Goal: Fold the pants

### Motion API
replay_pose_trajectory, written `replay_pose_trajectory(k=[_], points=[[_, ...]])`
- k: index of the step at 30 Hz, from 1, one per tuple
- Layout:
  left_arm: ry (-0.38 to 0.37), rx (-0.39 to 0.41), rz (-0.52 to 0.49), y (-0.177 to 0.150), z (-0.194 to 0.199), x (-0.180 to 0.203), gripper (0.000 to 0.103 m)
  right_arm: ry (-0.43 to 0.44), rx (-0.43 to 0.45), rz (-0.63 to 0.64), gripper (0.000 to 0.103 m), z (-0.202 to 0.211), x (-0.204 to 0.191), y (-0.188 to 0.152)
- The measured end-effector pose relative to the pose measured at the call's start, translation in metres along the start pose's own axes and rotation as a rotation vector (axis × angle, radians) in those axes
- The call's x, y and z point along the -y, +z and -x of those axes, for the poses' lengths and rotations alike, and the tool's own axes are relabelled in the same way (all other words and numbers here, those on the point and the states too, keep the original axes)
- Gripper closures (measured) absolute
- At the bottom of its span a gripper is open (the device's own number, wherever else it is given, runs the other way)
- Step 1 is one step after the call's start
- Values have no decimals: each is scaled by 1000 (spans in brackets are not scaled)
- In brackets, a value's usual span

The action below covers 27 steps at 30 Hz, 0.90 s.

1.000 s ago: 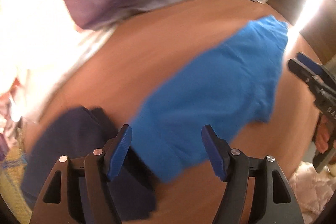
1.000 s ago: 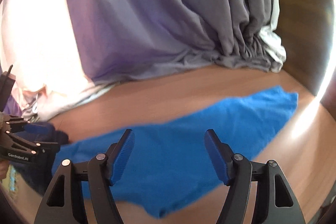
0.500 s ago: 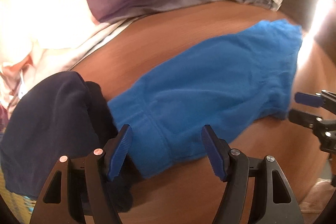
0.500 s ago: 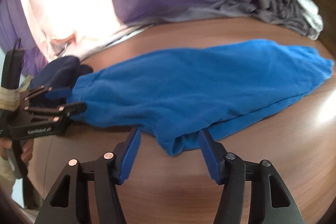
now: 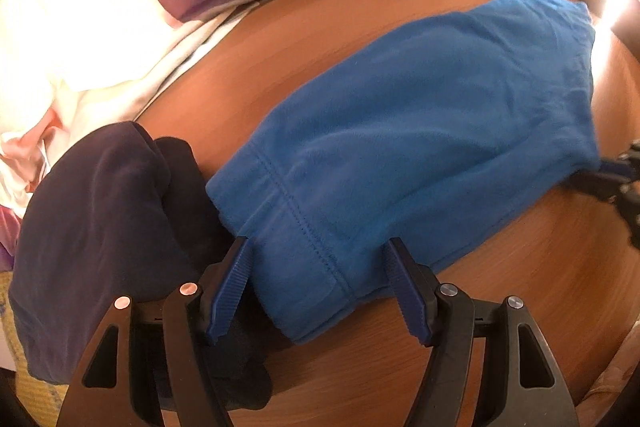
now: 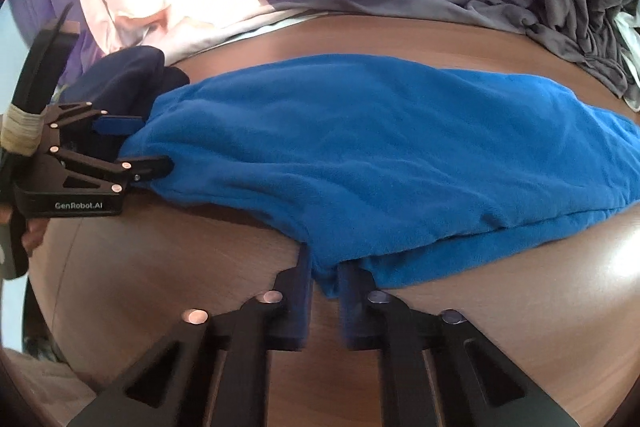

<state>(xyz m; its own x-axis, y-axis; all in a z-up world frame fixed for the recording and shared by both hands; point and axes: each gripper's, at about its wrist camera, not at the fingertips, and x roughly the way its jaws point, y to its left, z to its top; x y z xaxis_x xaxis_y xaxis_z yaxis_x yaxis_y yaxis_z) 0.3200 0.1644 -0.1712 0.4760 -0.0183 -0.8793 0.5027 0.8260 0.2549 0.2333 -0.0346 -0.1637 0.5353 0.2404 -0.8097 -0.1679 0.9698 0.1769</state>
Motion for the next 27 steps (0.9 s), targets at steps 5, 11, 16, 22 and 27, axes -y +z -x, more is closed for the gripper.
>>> replay_pose_trajectory(k=[5, 11, 16, 22, 27], points=[[1, -31, -24, -1, -5, 2, 34, -21, -14, 6, 94, 13, 1, -5], [8, -54, -33, 0, -9, 4, 32, -19, -61, -7, 94, 6, 3, -17], [26, -38, -32, 0, -4, 6, 32, -27, -55, -28, 90, 8, 4, -18], [24, 33, -13, 3, 28, 5, 33, -109, 22, -43, 57, 32, -1, -15], [21, 98, -13, 4, 57, 12, 33, -150, 85, -99, 57, 59, 6, -6]])
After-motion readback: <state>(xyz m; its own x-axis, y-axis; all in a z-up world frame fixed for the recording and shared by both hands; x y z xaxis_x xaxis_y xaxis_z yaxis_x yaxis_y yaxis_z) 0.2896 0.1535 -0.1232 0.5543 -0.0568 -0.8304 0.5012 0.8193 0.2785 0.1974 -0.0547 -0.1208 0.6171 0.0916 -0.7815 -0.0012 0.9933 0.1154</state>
